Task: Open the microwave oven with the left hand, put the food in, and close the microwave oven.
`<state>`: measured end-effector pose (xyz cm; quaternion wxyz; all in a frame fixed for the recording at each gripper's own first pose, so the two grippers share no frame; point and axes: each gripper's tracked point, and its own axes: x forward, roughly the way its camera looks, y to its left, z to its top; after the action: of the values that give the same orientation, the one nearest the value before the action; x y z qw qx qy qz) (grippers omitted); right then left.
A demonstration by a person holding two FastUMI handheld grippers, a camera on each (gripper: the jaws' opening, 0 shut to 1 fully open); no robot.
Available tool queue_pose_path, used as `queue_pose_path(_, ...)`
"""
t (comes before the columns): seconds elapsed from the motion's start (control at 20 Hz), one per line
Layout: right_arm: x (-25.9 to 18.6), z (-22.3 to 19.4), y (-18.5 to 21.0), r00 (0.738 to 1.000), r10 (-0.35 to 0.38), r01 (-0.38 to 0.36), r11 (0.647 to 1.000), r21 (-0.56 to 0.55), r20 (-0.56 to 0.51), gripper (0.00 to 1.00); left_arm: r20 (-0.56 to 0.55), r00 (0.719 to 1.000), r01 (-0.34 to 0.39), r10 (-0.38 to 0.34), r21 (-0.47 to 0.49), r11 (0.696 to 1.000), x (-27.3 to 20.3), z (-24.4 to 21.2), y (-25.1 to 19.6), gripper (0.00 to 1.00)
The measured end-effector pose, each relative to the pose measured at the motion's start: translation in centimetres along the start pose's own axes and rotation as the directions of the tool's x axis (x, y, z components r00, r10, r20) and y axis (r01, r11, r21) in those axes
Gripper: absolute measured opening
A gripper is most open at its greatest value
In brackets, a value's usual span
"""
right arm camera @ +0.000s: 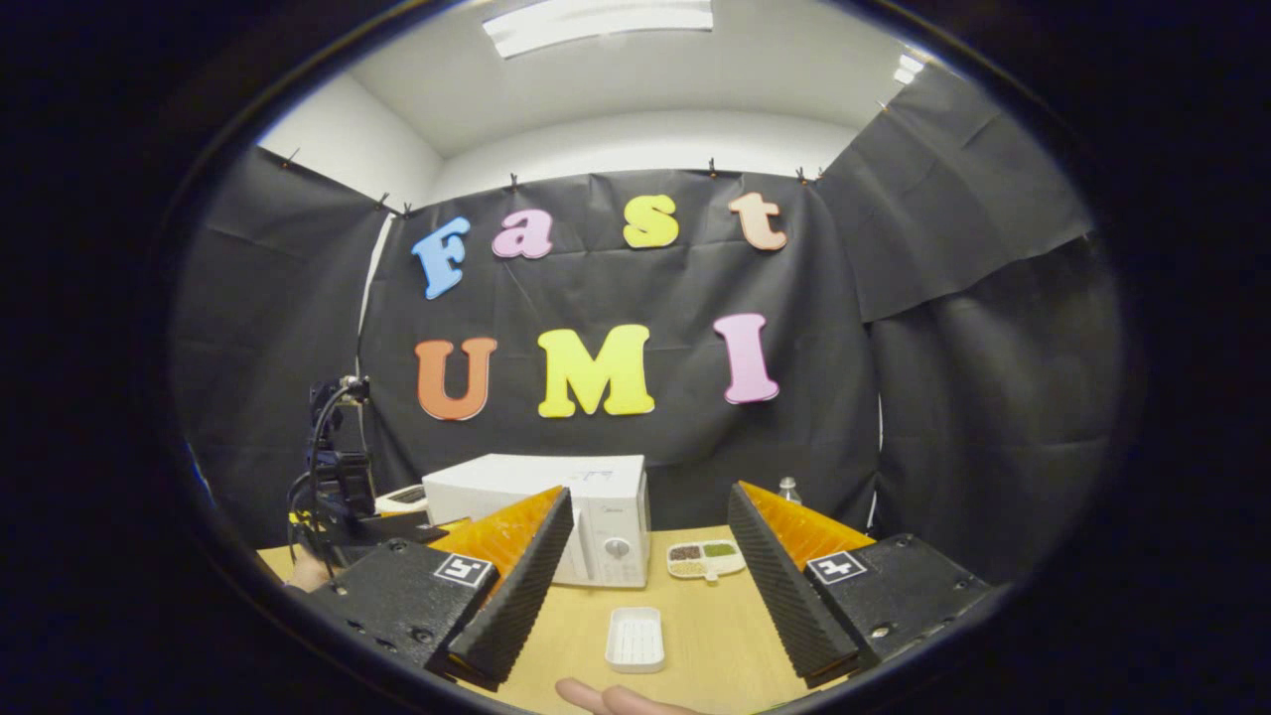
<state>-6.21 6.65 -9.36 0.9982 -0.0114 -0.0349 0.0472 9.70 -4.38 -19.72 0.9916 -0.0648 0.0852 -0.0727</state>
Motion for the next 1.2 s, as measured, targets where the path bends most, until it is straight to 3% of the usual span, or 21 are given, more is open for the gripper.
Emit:
queue_pose_path(0.2,-0.7,1.2,0.9,1.0,-0.004,0.004,1.0,-0.015,0.012,1.0,-0.002,0.999,0.039,-0.039,-0.019,0.999,-4.1,2.4,-0.6,0.95)
queue_pose_path(0.55,-2.8,3.4,1.1,0.998,-0.039,0.041,0.998,-0.04,0.052,1.0,0.096,0.992,-0.085,0.08,0.044,0.995,-12.0,7.7,0.9,0.95)
queue_pose_path(0.65,-3.1,3.4,0.6,0.997,-0.049,0.052,0.997,-0.05,0.053,1.0,0.126,0.988,-0.092,0.087,0.039,0.995,-14.1,8.8,0.6,0.95)
queue_pose_path(0.7,-3.2,3.5,0.4,0.997,-0.052,0.054,0.997,-0.049,0.054,0.92,0.138,0.986,-0.1,0.093,0.048,0.994,-15.1,9.4,0.4,0.95)
queue_pose_path(0.75,-3.3,3.5,0.4,0.997,-0.05,0.053,0.998,-0.045,0.051,1.0,0.146,0.984,-0.111,0.101,0.068,0.991,-15.9,9.5,0.4,0.95)
queue_pose_path(0.8,-3.4,3.3,0.3,0.998,-0.049,0.051,0.998,-0.041,0.046,0.92,0.151,0.983,-0.116,0.102,0.088,0.989,-16.6,9.6,0.2,0.95)
queue_pose_path(0.85,-3.4,3.2,-0.1,0.998,-0.054,0.056,0.998,-0.039,0.043,1.0,0.157,0.982,-0.122,0.105,0.101,0.987,-17.3,9.7,0.0,0.95)
queue_pose_path(0.9,-3.4,3.0,-0.4,0.997,-0.063,0.064,0.997,-0.038,0.041,0.92,0.169,0.98,-0.122,0.103,0.106,0.987,-18.0,10.0,-0.3,0.95)
queue_pose_path(0.95,-3.2,2.8,-0.8,0.997,-0.069,0.07,0.997,-0.036,0.035,0.92,0.18,0.979,-0.12,0.099,0.108,0.987,-18.5,10.1,-0.6,0.95)
queue_pose_path(1.0,-3.2,2.6,-1.0,0.997,-0.072,0.073,0.997,-0.034,0.03,1.0,0.187,0.978,-0.117,0.096,0.105,0.988,-19.0,10.2,-0.9,0.95)
queue_pose_path(1.15,-3.1,2.0,-1.7,0.996,-0.09,0.091,0.995,-0.03,0.013,1.0,0.201,0.975,-0.112,0.095,0.075,0.991,-19.9,10.0,-1.2,0.94)
queue_pose_path(1.2,-3.1,1.9,-1.9,0.996,-0.092,0.093,0.995,-0.03,0.01,0.92,0.202,0.974,-0.114,0.098,0.07,0.991,-20.0,9.9,-1.1,0.94)
